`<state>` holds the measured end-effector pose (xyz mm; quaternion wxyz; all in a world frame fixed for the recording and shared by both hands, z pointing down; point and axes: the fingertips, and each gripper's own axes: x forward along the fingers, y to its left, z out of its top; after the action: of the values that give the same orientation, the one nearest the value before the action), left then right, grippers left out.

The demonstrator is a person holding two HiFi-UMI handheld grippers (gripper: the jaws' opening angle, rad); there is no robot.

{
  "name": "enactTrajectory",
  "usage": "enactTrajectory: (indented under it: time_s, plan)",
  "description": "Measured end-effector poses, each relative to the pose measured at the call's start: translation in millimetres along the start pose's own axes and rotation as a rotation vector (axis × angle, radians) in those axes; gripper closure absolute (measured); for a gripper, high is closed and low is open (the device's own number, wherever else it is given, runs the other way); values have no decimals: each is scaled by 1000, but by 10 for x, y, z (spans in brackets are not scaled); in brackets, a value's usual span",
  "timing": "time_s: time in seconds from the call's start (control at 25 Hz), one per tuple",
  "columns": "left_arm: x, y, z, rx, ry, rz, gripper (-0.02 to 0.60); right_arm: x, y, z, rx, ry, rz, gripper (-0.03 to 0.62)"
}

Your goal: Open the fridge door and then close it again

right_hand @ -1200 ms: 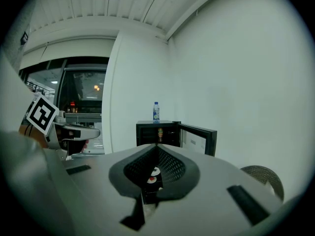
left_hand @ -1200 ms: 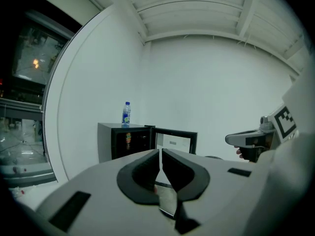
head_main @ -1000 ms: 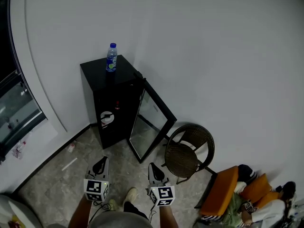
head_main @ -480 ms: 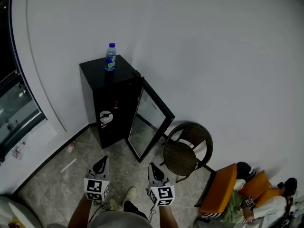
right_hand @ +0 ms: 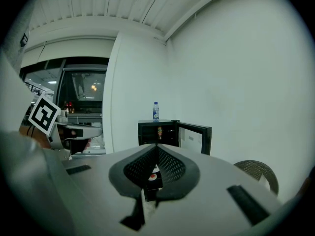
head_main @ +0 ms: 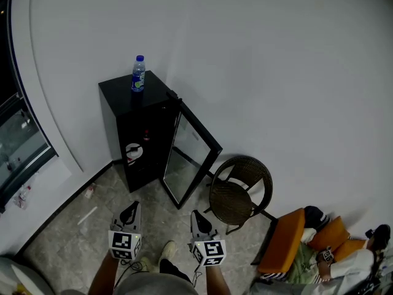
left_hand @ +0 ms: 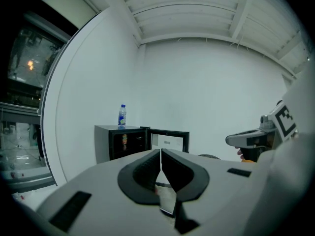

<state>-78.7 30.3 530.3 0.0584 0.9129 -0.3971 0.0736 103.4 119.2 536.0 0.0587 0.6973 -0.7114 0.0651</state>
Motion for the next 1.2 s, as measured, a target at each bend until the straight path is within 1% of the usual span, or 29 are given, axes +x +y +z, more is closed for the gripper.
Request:
enactTrajectory:
  time_s: [0.12, 0.32, 0.56, 0.76, 0.88, 1.2]
  plan:
    - [-19, -43, 1, 16, -2, -14, 569, -43, 4, -2, 2, -5, -8, 569]
    - [-43, -133, 34, 18, -6, -48, 569, -136, 26, 6, 7, -8, -23, 569]
    - [-20, -267, 51, 27, -25, -98, 569, -273, -51, -1, -3, -14, -62, 569]
    - [152, -393, 106, 33, -29, -125, 569, -299, -324, 9, -9, -7, -103, 569]
    - [349, -466, 140, 38, -35, -124, 569, -215, -562, 24, -13, -11, -112, 569]
    - [998, -587, 205, 21, -21, -87, 569, 276, -1157, 117, -14, -14, -76, 569]
